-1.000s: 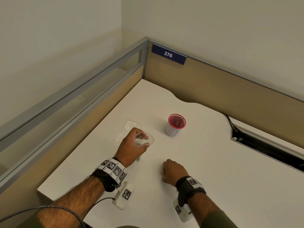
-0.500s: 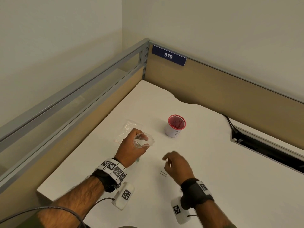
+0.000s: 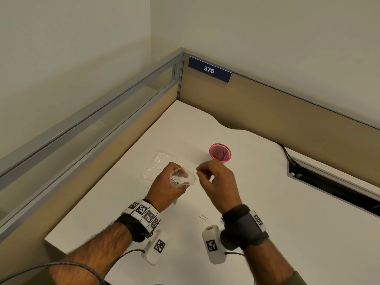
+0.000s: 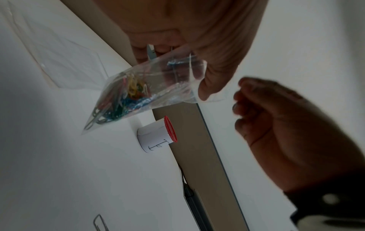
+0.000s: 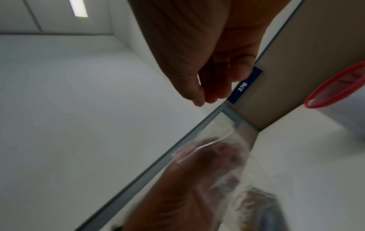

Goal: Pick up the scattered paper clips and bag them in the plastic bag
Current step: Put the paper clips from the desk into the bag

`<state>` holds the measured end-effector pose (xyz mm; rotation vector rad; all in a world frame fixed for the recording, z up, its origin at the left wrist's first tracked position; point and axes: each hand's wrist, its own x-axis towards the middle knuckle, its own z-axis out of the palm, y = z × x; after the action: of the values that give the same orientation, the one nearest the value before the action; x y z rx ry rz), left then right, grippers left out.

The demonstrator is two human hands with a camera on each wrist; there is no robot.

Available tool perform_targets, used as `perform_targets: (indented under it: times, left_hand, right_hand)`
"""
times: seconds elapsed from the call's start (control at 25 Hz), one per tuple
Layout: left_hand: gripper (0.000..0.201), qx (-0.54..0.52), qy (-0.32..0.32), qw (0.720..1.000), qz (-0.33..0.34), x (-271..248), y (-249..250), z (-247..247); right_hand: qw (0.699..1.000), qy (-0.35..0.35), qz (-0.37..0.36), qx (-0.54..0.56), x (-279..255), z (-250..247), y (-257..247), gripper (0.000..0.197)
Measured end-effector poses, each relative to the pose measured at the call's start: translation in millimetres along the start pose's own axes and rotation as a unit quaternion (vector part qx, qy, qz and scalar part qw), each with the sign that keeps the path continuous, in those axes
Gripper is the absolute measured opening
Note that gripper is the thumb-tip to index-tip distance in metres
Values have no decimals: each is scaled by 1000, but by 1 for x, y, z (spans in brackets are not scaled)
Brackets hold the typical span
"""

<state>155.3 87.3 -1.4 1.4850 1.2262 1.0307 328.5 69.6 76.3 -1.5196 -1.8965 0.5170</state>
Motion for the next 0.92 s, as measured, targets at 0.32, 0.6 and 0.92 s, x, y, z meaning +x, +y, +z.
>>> perform_targets:
  times: [0.32, 0.6, 0.92]
  left_hand:
    - [35, -3, 13, 1000, -7, -1, -4, -5]
    - [36, -7, 15, 1000, -13, 1, -4, -4]
    - [35, -9, 16, 1000, -15, 1, -5, -6]
  right_hand:
    - [909, -297, 248, -156, -43, 59, 102, 9]
    - [884, -337, 266, -183, -32, 72, 105, 18]
    - [886, -328, 246, -215, -40, 74, 96, 15]
